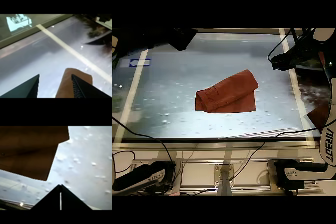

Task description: Fold the clothes and pants, and hang the long-sleeved shirts on hangers.

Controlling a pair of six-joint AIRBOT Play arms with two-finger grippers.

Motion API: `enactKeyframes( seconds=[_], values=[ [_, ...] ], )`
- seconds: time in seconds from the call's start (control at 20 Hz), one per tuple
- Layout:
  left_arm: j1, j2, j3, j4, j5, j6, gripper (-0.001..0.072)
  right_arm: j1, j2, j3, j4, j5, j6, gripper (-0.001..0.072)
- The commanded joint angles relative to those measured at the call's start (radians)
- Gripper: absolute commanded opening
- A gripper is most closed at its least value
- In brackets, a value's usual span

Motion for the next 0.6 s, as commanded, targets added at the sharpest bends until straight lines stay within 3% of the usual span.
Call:
enactKeyframes(
  seconds=[0.0,0.4,0.55],
  values=[
    [0.001,0.000,0.000,0.000,0.000,0.000,0.0429,0.001,0.001,0.000,0.000,0.000,0.000,0.0007],
    [0.001,0.000,0.000,0.000,0.000,0.000,0.0429,0.001,0.001,0.000,0.000,-0.003,-0.002,0.0007],
    [0.001,0.000,0.000,0.000,0.000,0.000,0.0429,0.001,0.001,0.000,0.000,-0.106,-0.001,0.0007]
  ],
)
